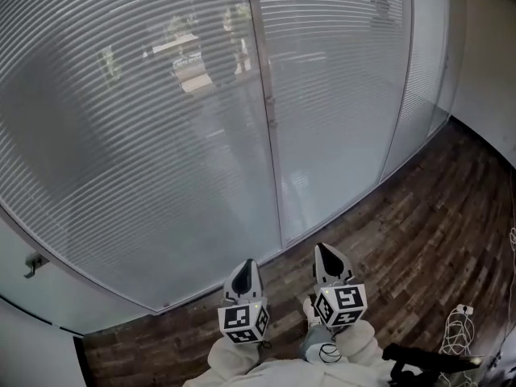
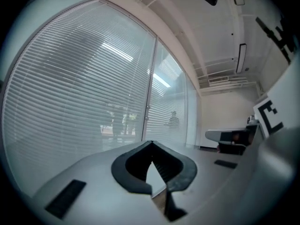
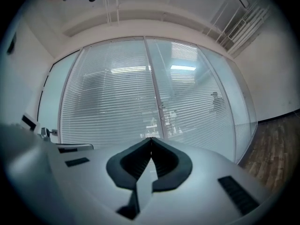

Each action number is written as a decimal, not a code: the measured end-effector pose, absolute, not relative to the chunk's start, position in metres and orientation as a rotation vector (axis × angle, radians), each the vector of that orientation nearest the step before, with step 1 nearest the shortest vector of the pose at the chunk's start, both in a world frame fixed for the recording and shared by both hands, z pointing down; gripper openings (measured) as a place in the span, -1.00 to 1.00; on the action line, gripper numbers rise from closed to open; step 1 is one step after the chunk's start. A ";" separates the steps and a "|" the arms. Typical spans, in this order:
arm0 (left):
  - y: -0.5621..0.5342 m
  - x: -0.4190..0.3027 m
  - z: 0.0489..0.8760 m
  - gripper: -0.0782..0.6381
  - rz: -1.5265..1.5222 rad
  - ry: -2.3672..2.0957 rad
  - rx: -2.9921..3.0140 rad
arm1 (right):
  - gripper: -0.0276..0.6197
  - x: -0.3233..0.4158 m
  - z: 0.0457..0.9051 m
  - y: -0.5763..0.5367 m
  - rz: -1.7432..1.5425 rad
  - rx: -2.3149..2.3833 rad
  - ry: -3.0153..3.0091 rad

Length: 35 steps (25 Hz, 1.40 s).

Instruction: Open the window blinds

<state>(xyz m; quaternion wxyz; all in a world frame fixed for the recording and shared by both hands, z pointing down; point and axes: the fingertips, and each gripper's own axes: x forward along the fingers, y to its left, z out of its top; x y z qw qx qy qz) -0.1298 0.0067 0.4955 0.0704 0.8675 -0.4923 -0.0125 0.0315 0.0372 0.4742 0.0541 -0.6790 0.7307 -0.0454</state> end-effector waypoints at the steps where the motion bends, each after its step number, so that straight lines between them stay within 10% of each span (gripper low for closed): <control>1: -0.009 -0.121 0.496 -0.78 -0.034 -1.496 2.594 | -0.88 0.039 0.471 0.018 -0.134 -2.044 2.235; 20: -0.274 -0.012 0.423 -0.78 -0.119 -1.825 2.500 | -0.88 0.139 0.386 -0.295 0.045 -1.701 2.436; 35: -0.328 -0.039 0.428 -0.78 -0.113 -1.806 2.497 | -0.52 0.087 0.328 -0.427 1.984 -1.972 2.779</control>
